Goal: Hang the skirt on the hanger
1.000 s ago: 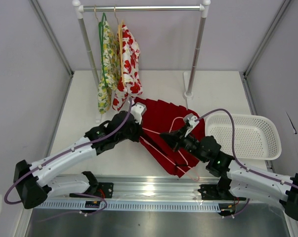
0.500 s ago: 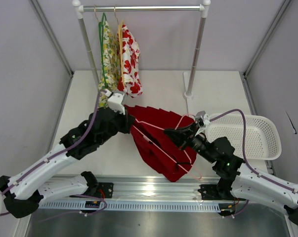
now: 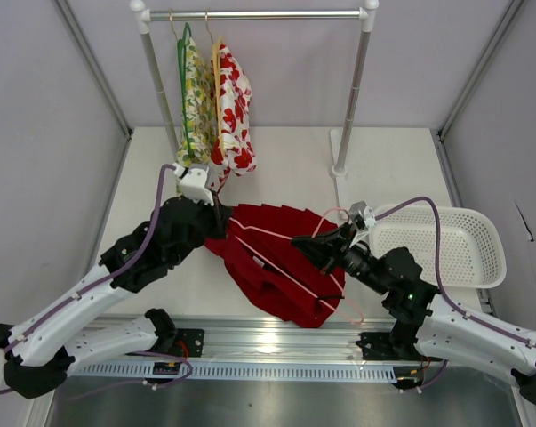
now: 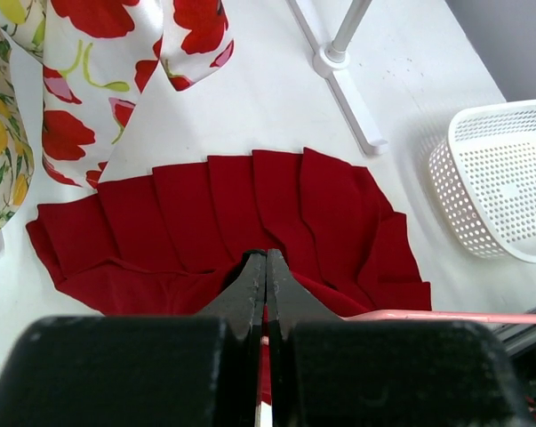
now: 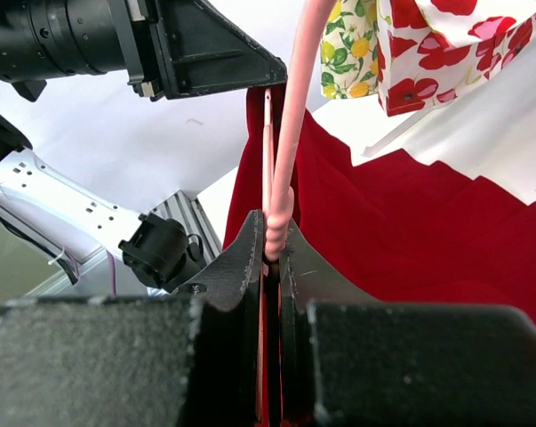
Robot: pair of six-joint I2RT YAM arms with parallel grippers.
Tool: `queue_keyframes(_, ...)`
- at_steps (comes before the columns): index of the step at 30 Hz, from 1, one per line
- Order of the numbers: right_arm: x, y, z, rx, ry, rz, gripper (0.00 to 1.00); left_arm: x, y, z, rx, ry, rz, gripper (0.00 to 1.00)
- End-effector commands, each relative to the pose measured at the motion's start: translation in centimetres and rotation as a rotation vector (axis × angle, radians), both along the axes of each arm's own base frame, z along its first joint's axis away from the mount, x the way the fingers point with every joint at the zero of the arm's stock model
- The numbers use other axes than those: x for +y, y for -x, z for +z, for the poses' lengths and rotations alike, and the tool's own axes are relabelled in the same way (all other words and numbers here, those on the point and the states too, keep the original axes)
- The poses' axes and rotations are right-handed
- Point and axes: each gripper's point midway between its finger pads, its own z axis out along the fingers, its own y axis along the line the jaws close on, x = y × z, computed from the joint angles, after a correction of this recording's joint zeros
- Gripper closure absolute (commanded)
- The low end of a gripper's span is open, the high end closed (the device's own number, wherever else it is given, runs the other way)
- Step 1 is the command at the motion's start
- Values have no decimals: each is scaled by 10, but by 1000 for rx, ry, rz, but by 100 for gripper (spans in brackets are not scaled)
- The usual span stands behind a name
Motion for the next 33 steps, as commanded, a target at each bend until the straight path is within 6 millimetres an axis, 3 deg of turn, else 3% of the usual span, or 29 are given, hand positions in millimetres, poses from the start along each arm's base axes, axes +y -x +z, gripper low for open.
queue_keyframes(1,3,13,25,-36,-79,63,100,-10,-5,23,-64,58,-29,100)
queue_keyframes(7,3,6,24,-32,-86,28,100,-48,11,29,-79,86,-262,100)
queue_keyframes(19,8,-2,35,-58,-111,7,100,-78,42,33,-85,121,-518,100)
queue_keyframes(25,-3,1,54,-86,-170,-10,100,-71,33,25,-75,81,-458,99)
queue_keyframes(29,-7,5,63,-97,-199,-5,100,-66,22,20,-62,44,-397,93)
queue_keyframes(33,-10,7,69,-106,-217,-4,100,-63,16,27,-73,36,-366,89)
